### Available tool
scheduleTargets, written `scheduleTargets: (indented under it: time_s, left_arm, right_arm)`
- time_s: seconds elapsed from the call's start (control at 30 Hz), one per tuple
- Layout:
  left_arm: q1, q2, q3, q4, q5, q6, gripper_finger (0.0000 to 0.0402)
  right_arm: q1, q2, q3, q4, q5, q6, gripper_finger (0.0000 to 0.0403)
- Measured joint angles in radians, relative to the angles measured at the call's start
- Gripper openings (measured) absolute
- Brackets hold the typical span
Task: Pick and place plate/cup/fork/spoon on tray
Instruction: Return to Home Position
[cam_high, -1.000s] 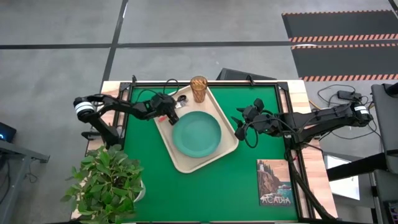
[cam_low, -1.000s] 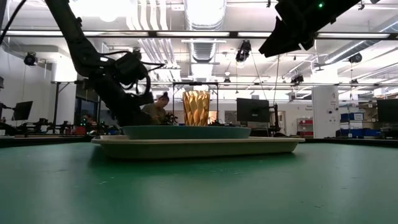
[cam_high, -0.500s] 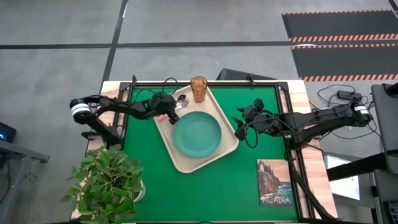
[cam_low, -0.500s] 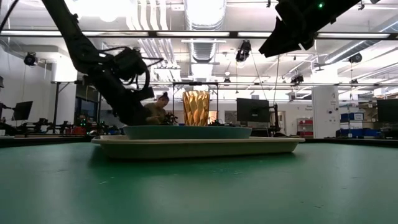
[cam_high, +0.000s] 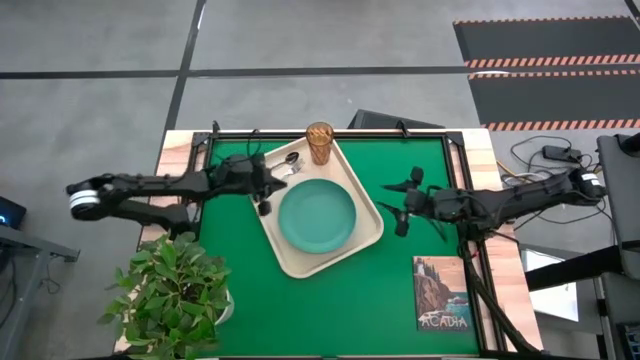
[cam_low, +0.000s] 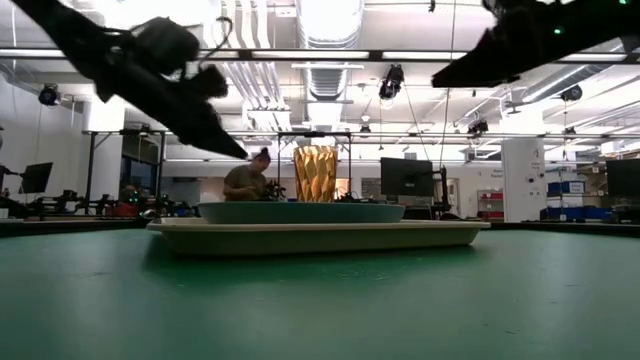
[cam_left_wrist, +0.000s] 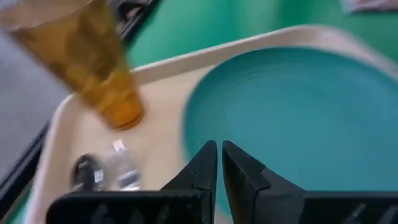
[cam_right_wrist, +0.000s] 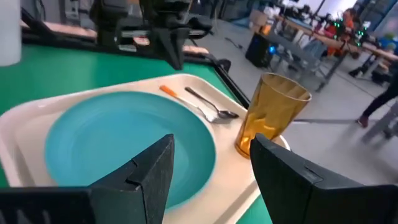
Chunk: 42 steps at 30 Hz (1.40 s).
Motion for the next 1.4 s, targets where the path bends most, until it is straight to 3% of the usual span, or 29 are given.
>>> scheduleTargets:
  time_s: [0.1, 0.4, 0.63, 0.77, 1.03, 1.4]
  left_arm:
    - [-0.022, -0.11, -0.061, 0.01, 0.06, 0.001, 0.0008]
    - [-0.033, -0.434, -0.287, 0.139, 0.068, 0.0, 0.0008]
    - [-0.033, -0.612, -0.429, 0.213, 0.092, -0.027, 0.0008]
    - [-0.033, -0.688, -0.46, 0.176, 0.095, -0.032, 0.0008]
    - [-0.033, -0.744, -0.461, 0.164, 0.115, -0.097, 0.0008]
    - [-0.032, -0.714, -0.462, 0.182, 0.086, -0.154, 0.0008]
  right_arm:
    - [0.0, -0.096, -0.053, 0.0, -0.026, -0.009, 0.0199]
    - [0.0, -0.358, -0.206, 0.027, -0.049, -0.02, 0.0198]
    - [0.0, -0.526, -0.285, 0.023, -0.057, -0.069, 0.0198]
    - [0.0, -0.613, -0.316, 0.019, -0.122, -0.098, 0.0198]
    - [0.0, -0.782, -0.379, 0.02, -0.136, -0.21, 0.0198]
    - [0.0, -0.782, -0.397, 0.077, -0.236, -0.285, 0.0162]
